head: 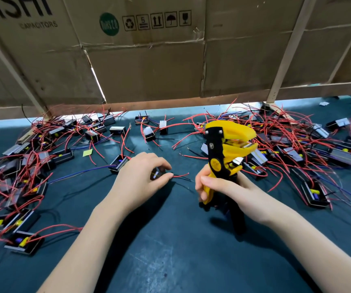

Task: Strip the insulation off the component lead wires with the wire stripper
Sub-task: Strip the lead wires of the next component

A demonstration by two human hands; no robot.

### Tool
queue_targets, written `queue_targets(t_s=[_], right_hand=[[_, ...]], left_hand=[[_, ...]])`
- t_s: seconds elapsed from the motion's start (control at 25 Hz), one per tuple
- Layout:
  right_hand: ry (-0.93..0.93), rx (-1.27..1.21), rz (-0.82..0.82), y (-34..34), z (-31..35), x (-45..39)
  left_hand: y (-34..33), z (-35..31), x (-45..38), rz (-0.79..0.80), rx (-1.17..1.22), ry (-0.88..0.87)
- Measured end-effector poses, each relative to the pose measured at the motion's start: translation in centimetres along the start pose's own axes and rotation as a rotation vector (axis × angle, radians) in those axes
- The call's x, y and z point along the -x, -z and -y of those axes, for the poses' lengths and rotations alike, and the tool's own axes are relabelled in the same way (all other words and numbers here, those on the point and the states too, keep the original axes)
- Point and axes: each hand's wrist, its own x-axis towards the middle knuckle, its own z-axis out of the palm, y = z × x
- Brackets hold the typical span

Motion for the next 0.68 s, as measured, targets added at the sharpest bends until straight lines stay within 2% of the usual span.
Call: queue_targets(t_s=[0.2, 0.32, 0.48, 0.68], right_hand=[[0.014, 0.148, 0.069, 0.0, 0.1, 0.3], [-0.067, 0.114, 0.08, 0.4, 0.0, 0.2], [-0.087, 0.063, 0.209, 0.7, 0.3, 0.7], [-0.01, 0.097, 0.065, -0.3, 0.2, 0.3]], left_hand=[[0.1, -0.4, 0.0, 0.002, 0.027, -0.03], [0.0, -0.4, -0.1, 0.035, 0.011, -0.065], [-0.6, -0.9, -0.2, 0.032, 0.047, -0.078], [-0.1, -1.1, 0.1, 0.088, 0.158, -0.092]])
